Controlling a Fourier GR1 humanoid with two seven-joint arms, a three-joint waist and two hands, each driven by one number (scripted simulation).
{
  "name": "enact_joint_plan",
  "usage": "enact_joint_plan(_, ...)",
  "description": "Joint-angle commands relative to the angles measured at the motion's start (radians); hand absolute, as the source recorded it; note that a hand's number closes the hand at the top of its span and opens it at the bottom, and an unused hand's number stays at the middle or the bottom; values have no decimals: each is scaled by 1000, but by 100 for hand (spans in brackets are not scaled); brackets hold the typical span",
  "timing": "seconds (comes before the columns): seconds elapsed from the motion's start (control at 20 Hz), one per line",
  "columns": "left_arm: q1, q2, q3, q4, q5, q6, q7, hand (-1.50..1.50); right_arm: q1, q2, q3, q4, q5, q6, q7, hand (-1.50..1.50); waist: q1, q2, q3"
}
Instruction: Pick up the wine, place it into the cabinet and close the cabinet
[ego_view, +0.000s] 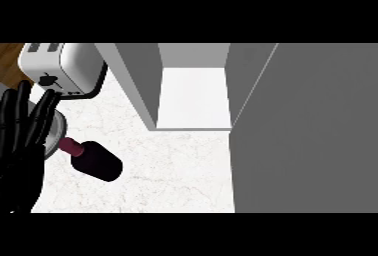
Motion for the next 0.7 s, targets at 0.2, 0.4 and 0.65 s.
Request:
enact_joint_plan(0.2,65,117,-111,-33,244,-340,-37,-150,126,0,38,-87,-52,53,26,-150,-5,-7,16)
enact_joint_plan(0.4,203,107,-202,6,497,-454,73,-150,167,-44,109,-75,-164,175,108,-150,7,-3,15)
enact_joint_plan(0.65,265,224,-123,-155,726,-466,224,-150,200,-69,123,-234,-200,172,245,-150,9,-2,17)
